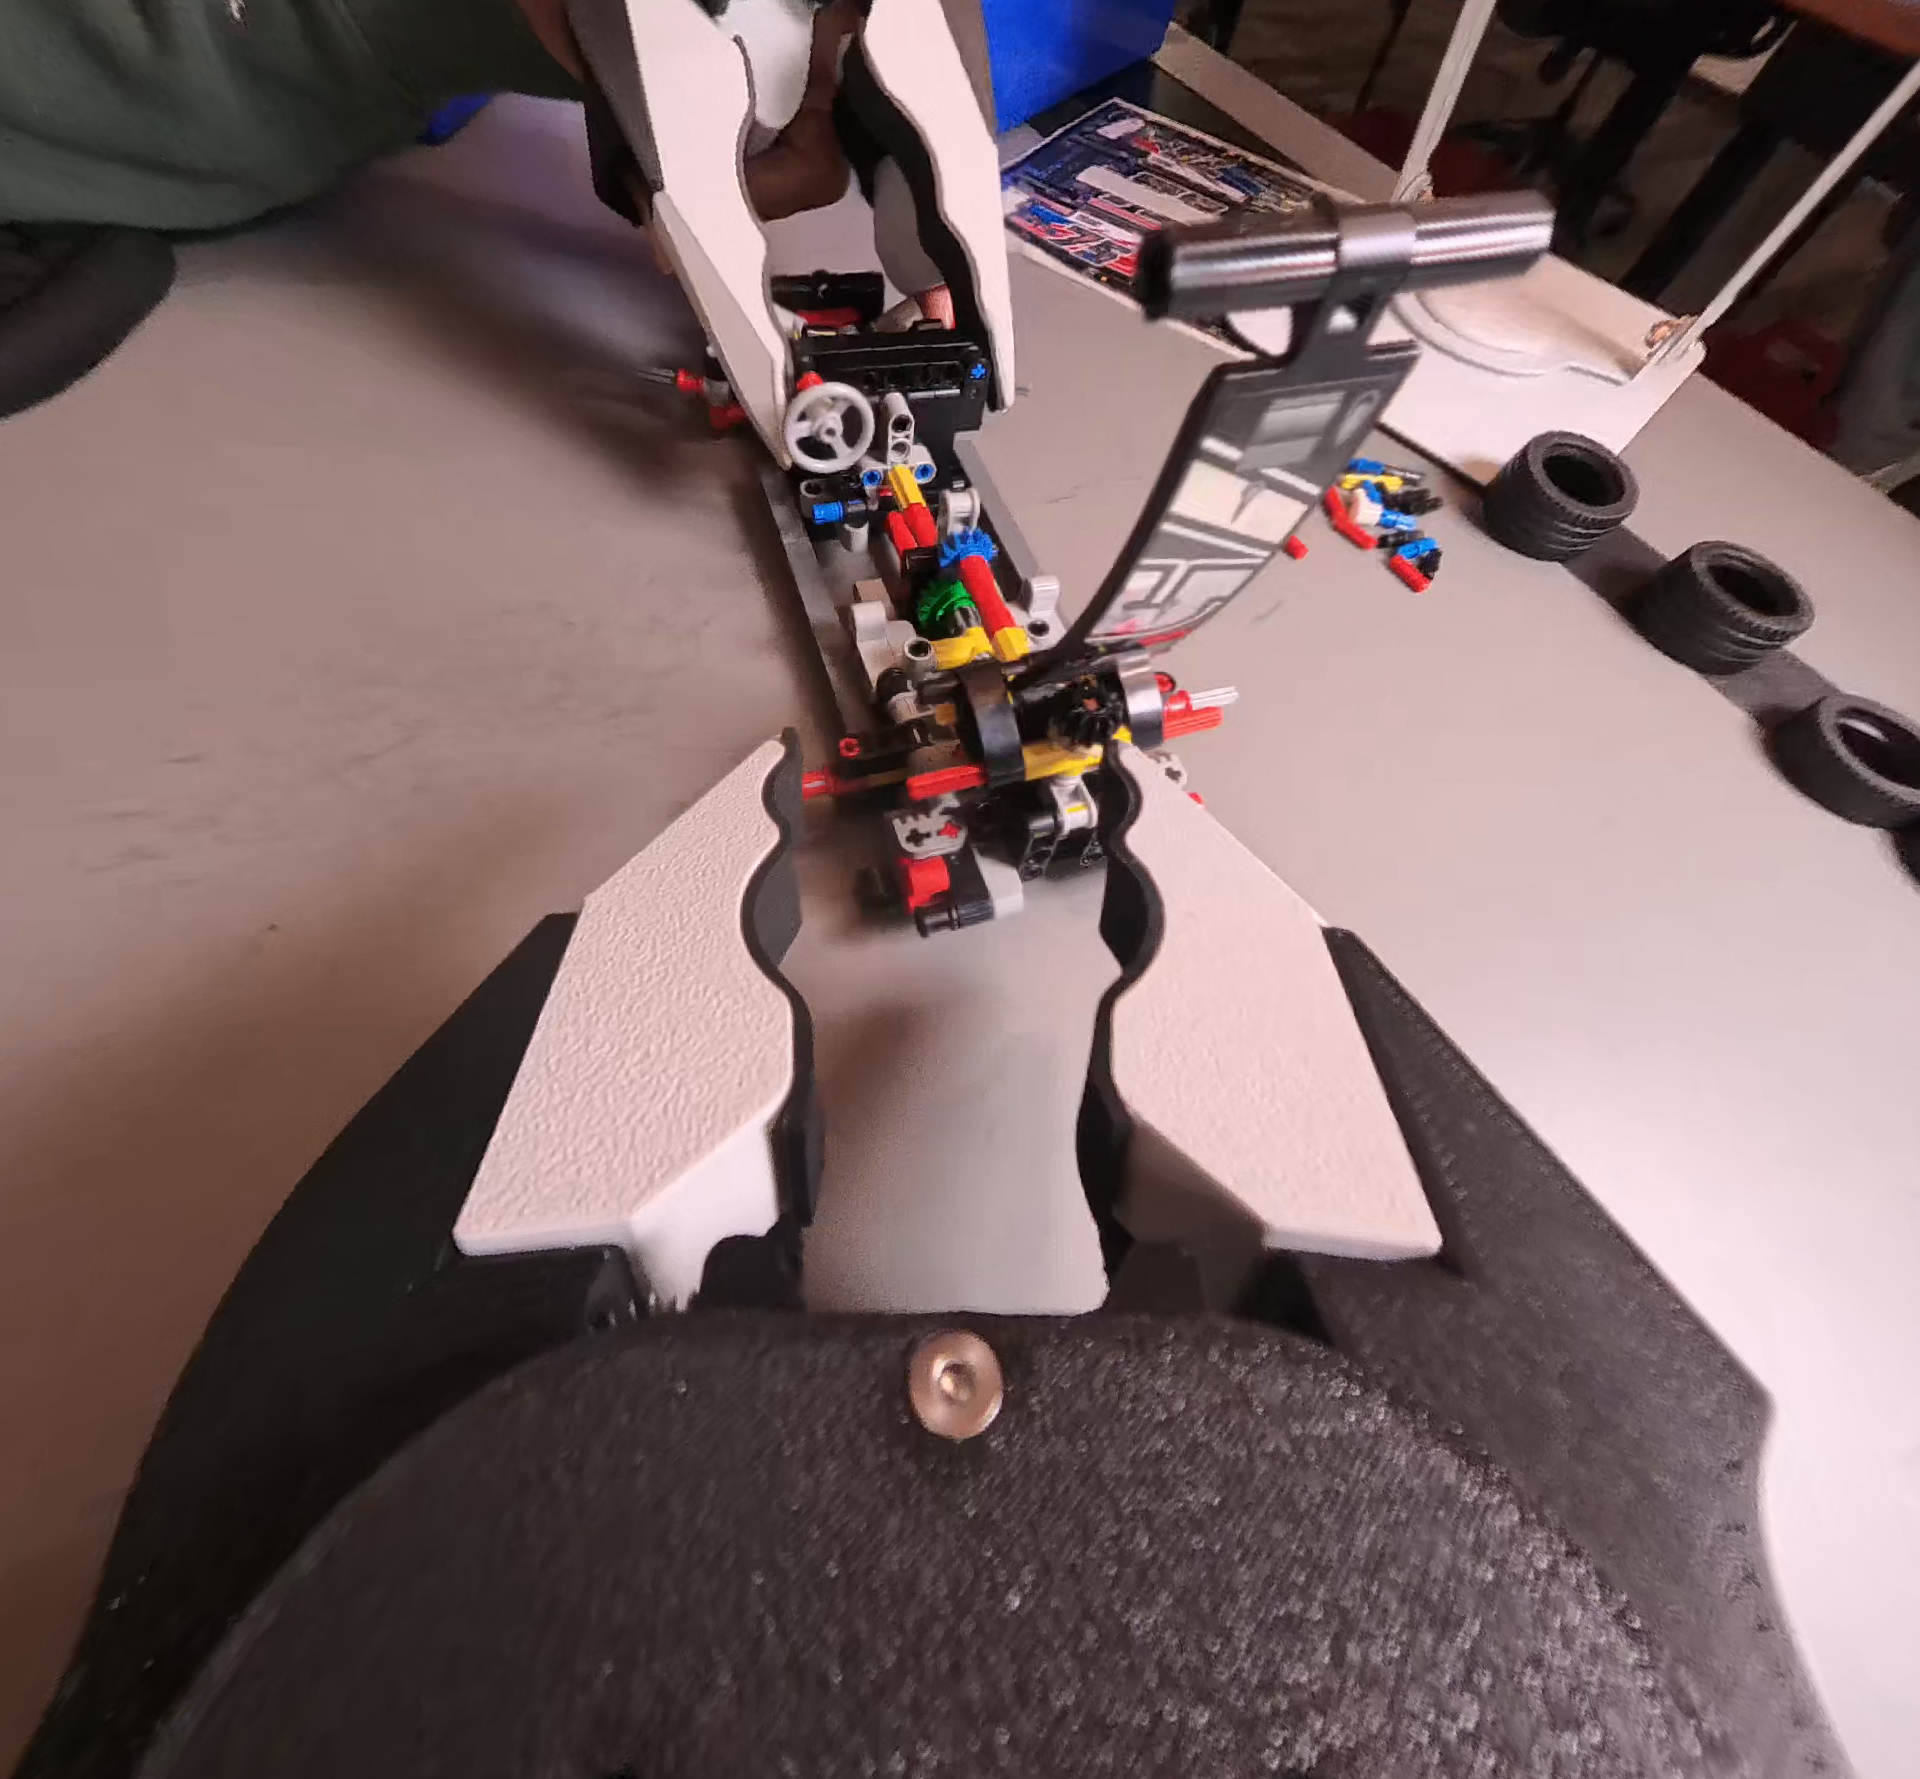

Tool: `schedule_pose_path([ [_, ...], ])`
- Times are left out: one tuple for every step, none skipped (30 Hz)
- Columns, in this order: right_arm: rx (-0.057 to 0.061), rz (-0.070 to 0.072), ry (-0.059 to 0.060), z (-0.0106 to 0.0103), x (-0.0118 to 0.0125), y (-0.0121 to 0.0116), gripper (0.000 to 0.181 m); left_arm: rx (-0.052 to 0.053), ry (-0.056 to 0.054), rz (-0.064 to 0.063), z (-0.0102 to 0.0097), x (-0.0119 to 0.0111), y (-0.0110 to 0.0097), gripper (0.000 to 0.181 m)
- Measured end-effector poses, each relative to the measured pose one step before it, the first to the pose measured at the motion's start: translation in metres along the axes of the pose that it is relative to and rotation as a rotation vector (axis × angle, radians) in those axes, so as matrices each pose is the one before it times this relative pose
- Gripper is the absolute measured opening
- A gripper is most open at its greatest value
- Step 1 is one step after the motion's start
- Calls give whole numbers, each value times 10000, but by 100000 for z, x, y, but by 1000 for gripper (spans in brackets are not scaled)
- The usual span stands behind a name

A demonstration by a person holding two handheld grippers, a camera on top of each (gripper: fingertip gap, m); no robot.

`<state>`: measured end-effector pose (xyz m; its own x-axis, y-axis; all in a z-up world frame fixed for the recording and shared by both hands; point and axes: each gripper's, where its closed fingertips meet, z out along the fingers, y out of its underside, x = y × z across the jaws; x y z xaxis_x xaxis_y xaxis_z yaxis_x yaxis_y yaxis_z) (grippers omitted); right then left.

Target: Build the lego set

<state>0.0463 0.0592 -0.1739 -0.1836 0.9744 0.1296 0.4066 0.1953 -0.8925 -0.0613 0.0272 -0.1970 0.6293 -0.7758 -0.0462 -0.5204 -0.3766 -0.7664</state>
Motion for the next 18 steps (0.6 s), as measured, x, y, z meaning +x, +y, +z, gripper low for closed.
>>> schedule_pose_path([
  [71,236,-36,-136,266,1,56,-25,-28,-22,46,-41,-30,62],
  [-51,55,26,-30,241,264,57,-2,-20,-25,68,-46,-40,62],
  [-49,4,60,58,165,234,60,24,-8,-1,40,-5,-41,62],
  [20,19,-18,114,-31,48,64,34,8,-15,19,3,-17,62],
  [65,22,-17,149,-86,-102,66,29,14,-20,-2,3,-7,62],
  [43,-17,28,190,-6,-98,68,19,9,-9,2,1,-3,62],
  [-28,-53,-38,189,-99,-2,69,2,0,-9,6,-15,-6,62],
  [-21,-42,-111,127,-228,6,68,-11,-7,-26,8,-16,4,62],
  [14,-24,-66,70,-197,-41,67,-16,-17,-34,2,-45,0,62],
  [-26,-64,42,23,-16,48,67,-11,-15,-29,2,-31,9,62],
  [-16,-67,47,-43,-3,23,67,0,-8,-18,10,-29,-7,62],
  [-15,-11,19,-61,-34,25,66,1,-7,-7,6,-12,-6,62],
  [-13,-12,25,-50,-37,38,67,-5,-6,-6,19,-12,2,62],
  [-25,-58,51,-51,-9,57,66,-12,-7,-11,-5,-17,1,62],
  [-25,-57,34,-46,-30,43,66,-11,-6,-11,8,-9,2,62],
  [-17,-27,19,-21,-35,15,65,-2,-6,-10,4,-8,-1,62],
  [-32,-34,28,-4,-22,22,65,-1,-12,-9,11,-18,5,62],
  [-28,-52,19,12,-22,20,65,-3,-9,-2,-2,-11,4,62],
])
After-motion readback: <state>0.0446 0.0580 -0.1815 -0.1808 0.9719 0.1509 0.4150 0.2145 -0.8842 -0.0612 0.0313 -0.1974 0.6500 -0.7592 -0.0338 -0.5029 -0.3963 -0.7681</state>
